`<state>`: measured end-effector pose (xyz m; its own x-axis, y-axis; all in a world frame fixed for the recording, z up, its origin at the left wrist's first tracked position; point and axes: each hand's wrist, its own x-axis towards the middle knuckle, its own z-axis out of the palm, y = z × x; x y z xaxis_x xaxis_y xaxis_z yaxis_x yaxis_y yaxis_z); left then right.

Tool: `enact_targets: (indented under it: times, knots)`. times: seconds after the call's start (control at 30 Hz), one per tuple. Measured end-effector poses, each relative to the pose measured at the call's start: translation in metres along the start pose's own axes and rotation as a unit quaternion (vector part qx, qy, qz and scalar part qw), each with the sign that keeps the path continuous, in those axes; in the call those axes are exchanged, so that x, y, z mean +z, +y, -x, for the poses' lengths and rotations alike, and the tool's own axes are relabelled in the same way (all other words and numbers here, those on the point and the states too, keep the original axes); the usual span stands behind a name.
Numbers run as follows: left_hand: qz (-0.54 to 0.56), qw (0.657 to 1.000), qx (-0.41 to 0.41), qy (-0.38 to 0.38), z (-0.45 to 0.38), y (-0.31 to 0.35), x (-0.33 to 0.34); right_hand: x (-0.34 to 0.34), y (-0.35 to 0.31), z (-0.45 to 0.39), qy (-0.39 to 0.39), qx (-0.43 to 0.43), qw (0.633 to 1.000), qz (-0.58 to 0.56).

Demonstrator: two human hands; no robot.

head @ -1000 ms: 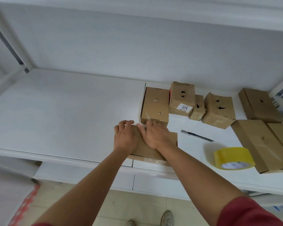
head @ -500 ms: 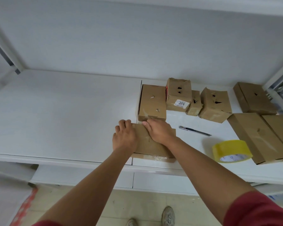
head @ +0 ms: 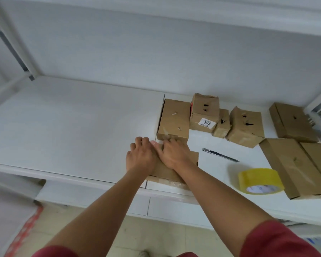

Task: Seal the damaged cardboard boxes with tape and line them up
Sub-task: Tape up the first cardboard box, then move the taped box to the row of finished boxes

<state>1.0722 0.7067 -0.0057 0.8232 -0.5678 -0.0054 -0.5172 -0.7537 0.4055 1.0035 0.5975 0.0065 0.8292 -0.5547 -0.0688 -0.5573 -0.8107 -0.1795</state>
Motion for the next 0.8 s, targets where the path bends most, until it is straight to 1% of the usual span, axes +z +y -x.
enact_targets:
  times: [0.1,0.2,0.23,0.27,0.33,0.4,0.43,0.47,0.53,0.6,0.67,0.73,0.77,0.8]
  knots:
    - [0.000,1.000,-0.007,0.000,0.002,0.001,0.001,-0.003,0.004,0.002,-0.019,-0.019,1.000,-0.013]
    - [0.012,1.000,-0.015,-0.001,0.001,0.001,-0.002,-0.005,0.004,0.009,-0.005,-0.023,1.000,-0.007]
    - [0.024,1.000,-0.017,-0.002,0.002,0.002,-0.003,-0.007,0.002,0.011,0.011,-0.023,1.000,-0.008]
    - [0.039,0.999,-0.019,-0.001,0.002,0.003,-0.004,-0.010,0.001,0.014,0.044,-0.033,0.998,-0.002]
    - [0.065,0.997,-0.025,0.016,0.004,0.002,-0.007,-0.015,0.002,0.021,0.146,-0.055,0.988,0.002]
    - [0.080,0.996,-0.036,0.024,0.005,0.001,-0.010,-0.020,0.016,0.032,0.227,-0.032,0.973,-0.036]
    - [0.091,0.995,-0.044,0.021,0.005,0.001,-0.012,-0.021,0.026,0.039,0.241,0.001,0.969,-0.053]
    - [0.108,0.992,-0.057,0.014,0.003,0.000,-0.014,-0.021,0.038,0.047,0.236,0.045,0.969,-0.065]
    - [0.131,0.986,-0.102,0.001,-0.001,-0.003,-0.017,-0.017,0.061,0.062,0.163,0.139,0.972,-0.099]
    - [0.076,0.987,-0.143,-0.020,-0.002,-0.006,-0.023,-0.013,0.075,0.076,0.082,0.190,0.967,-0.148]
    - [0.017,0.986,-0.155,-0.054,0.003,-0.006,-0.026,-0.006,0.075,0.085,0.029,0.184,0.975,-0.120]
    - [0.019,0.989,-0.136,-0.055,0.009,-0.005,-0.026,-0.005,0.069,0.090,0.013,0.179,0.977,-0.113]
    - [0.043,0.990,-0.128,-0.044,0.010,-0.005,-0.028,-0.005,0.066,0.090,0.021,0.179,0.972,-0.148]
    - [0.086,0.988,-0.128,-0.030,0.011,-0.007,-0.032,-0.006,0.062,0.090,0.037,0.176,0.960,-0.214]
